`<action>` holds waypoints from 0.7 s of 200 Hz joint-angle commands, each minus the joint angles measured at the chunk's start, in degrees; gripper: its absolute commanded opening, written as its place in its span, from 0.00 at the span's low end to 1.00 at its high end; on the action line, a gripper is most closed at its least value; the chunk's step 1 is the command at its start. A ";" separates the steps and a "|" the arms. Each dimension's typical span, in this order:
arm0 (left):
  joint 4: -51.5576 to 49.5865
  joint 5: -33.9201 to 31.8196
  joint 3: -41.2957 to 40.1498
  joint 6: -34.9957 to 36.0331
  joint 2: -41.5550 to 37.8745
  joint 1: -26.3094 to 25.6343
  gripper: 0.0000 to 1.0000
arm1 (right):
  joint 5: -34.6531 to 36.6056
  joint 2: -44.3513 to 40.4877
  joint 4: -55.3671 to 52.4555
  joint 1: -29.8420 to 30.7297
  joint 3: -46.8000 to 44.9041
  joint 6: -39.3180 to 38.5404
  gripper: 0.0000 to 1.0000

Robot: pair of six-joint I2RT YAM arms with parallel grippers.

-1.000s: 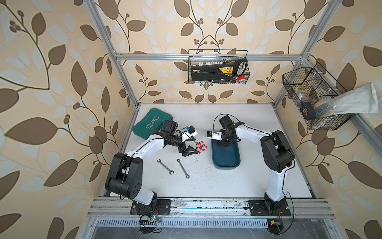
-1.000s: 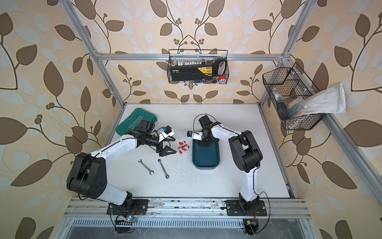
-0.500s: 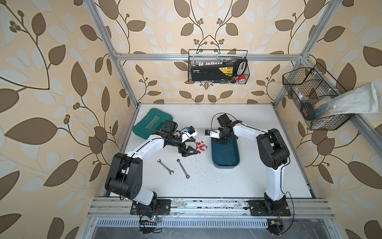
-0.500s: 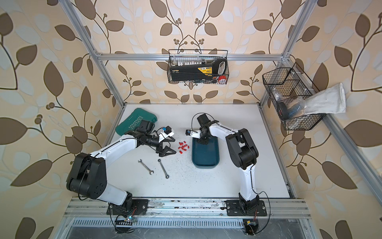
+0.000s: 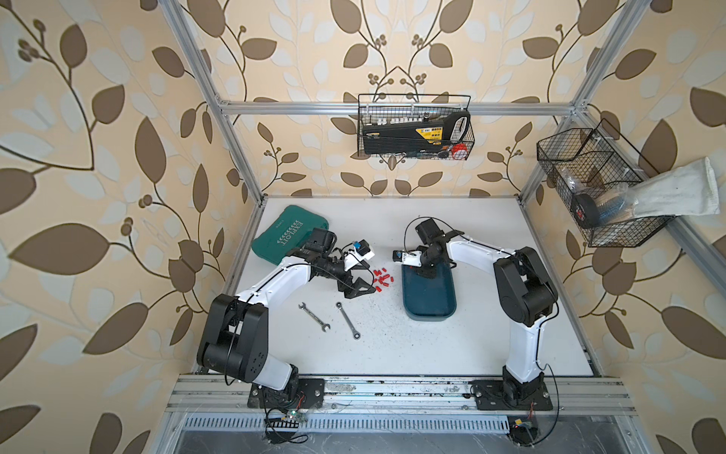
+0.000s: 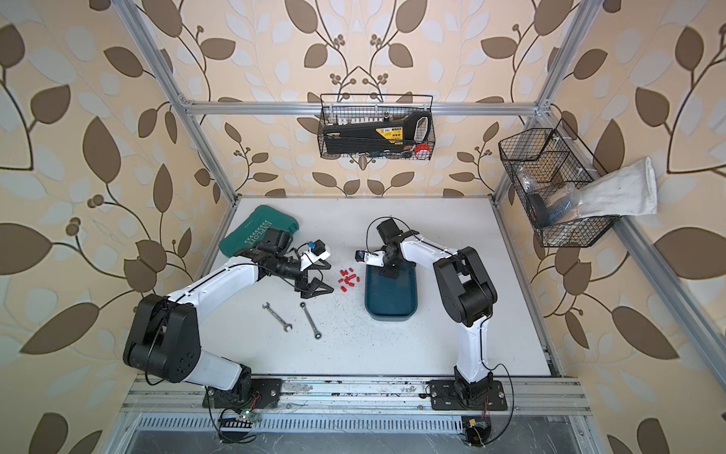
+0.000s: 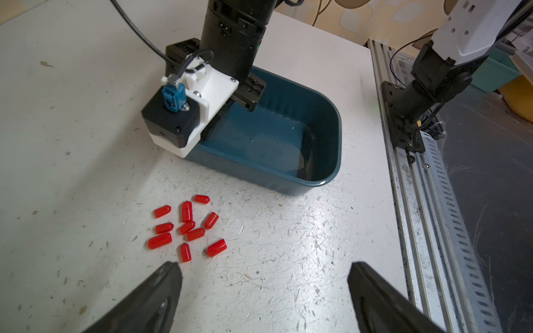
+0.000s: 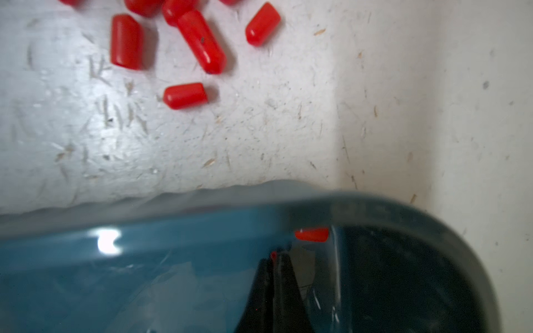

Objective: Take the screw protection sleeves out of the storage box
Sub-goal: Pick up the screw protection sleeve from the storage box, then place the screw protection sleeve at the center of the board.

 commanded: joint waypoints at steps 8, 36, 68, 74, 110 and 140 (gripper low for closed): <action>-1.33 -0.58 2.02 1.20 -2.13 0.56 0.96 | -3.97 -6.69 -4.00 -0.16 -2.08 2.37 0.00; -2.26 -0.23 1.21 2.49 -4.39 2.20 0.97 | -10.97 -11.48 -8.71 0.14 -1.33 6.07 0.00; -2.17 0.85 -0.95 3.86 -5.30 5.49 0.97 | -18.32 -13.92 -11.71 3.19 1.30 11.49 0.00; -1.76 1.22 -1.65 4.08 -5.60 6.02 0.97 | -19.30 -13.92 -11.81 4.06 1.97 12.48 0.00; 1.80 2.43 -5.21 3.08 -8.01 8.11 0.98 | -22.12 -9.61 -9.35 7.96 6.00 20.21 0.00; 2.70 3.08 -5.91 2.00 -8.97 10.29 0.98 | -18.56 -1.96 -7.36 9.54 10.66 25.38 0.00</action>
